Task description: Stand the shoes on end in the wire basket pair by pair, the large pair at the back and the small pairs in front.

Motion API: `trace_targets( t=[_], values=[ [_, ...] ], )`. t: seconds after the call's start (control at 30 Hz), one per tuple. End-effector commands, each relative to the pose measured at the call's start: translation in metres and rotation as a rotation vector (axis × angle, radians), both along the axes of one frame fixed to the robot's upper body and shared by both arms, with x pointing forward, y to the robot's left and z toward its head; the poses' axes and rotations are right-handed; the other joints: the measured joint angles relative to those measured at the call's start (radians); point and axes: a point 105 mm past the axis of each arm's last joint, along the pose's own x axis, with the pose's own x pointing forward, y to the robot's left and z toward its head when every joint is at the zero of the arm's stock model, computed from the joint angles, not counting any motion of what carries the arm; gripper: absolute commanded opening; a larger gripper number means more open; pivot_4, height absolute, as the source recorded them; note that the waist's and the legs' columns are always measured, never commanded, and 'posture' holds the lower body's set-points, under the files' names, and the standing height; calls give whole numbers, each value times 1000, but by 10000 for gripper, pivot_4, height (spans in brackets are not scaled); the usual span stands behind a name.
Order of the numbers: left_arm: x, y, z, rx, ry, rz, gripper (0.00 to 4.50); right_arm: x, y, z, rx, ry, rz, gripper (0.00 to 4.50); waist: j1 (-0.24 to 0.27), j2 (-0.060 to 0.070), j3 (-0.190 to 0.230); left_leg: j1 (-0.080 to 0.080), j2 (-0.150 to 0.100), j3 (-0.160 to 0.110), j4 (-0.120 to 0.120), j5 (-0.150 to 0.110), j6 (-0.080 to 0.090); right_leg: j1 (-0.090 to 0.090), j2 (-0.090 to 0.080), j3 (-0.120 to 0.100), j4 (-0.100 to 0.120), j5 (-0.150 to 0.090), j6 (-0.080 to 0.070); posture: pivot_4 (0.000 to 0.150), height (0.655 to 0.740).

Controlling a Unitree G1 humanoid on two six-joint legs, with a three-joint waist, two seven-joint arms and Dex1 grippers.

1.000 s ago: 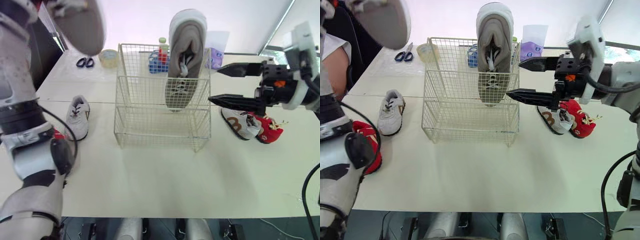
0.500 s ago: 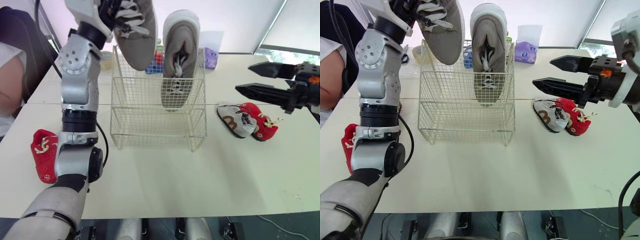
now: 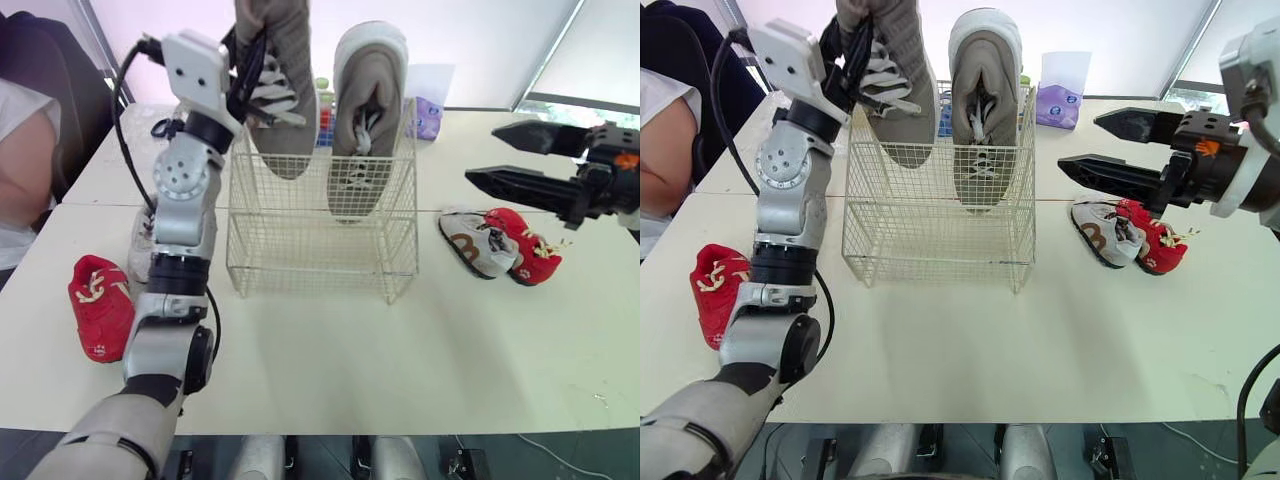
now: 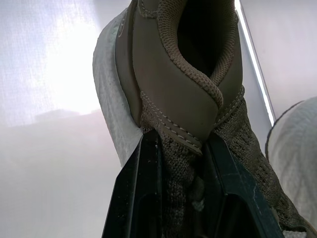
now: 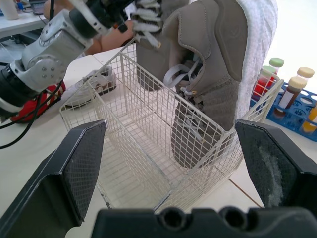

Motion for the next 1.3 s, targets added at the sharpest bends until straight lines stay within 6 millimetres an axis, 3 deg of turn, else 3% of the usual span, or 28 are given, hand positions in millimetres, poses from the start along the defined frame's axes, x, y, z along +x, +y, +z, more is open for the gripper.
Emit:
trace_targets(
  t=[0.03, 0.2, 0.3, 0.47, 0.73, 0.93, 1.0, 1.1, 1.2, 1.3],
  values=[
    [-5, -10, -14, 30, 41, -38, 4289, -1, 3, 8, 10, -55, 19, 45000, 0, 0, 0, 0, 0, 0, 0, 0, 0, 0, 0, 0, 0, 0, 0, 1500, 7400],
    [-9, -7, -26, -5, 111, -50, 4289, 2, 4, 6, 15, -54, 30, 45000, 1, 0, 0, 0, 0, 0, 1, 0, 0, 1, 0, 0, 0, 0, 0, 1500, 7400],
    [-15, -7, -30, 18, 132, -59, 17302, 5, 6, 5, 20, -54, 45, 45000, 0, 0, 0, 0, 0, 0, 1, -1, 1, 1, 0, 0, 0, 0, 0, 1500, 7400],
    [-27, -6, -28, 70, 150, -64, 43699, 10, 9, 1, 21, -50, 58, 45000, 0, 0, 0, -1, 0, -1, 2, -1, 1, 1, 0, 0, 0, 0, 0, 1500, 7400],
    [-67, -5, -32, 143, 275, -167, 43699, 17, 11, -7, 33, -31, 87, 45000, -2, 0, 0, 0, 0, -1, 2, -1, 1, 1, 0, 0, 0, 0, 0, 1500, 7400],
    [-86, 26, -19, 126, 380, -153, 43699, 28, 10, -17, 64, -10, 94, 45000, -2, 1, 0, 0, 1, -2, 2, -1, 1, 1, 1, 0, 1, 0, 0, 1500, 7400],
    [-98, 34, -14, 103, 428, -221, 43699, 36, 4, -17, 97, -14, 55, 45000, -3, 1, 0, 0, 1, -2, 2, -1, 1, 1, 1, 0, 1, 0, 0, 1500, 7400],
    [-120, 37, -18, 88, 556, -412, 44466, 53, -13, -13, 161, -67, -45, 45000, -5, 1, 0, 0, 1, -2, 2, 3, -5, 1, 1, 0, 1, 0, 0, 1500, 7400],
    [-148, 32, -41, 86, 736, -624, 44466, 71, -44, -6, 257, -177, -227, 45000, -11, 2, 0, 0, 0, -2, 2, 3, -5, 1, 1, 1, 1, 0, 0, 1500, 7400],
    [-151, 30, -62, 80, 789, -570, 44466, 78, -89, -18, 324, -334, -498, 45000, -4, 1, -1, 1, 0, -2, 3, 3, -6, 2, 1, 1, 1, 0, 0, 1500, 7400]
  ],
)
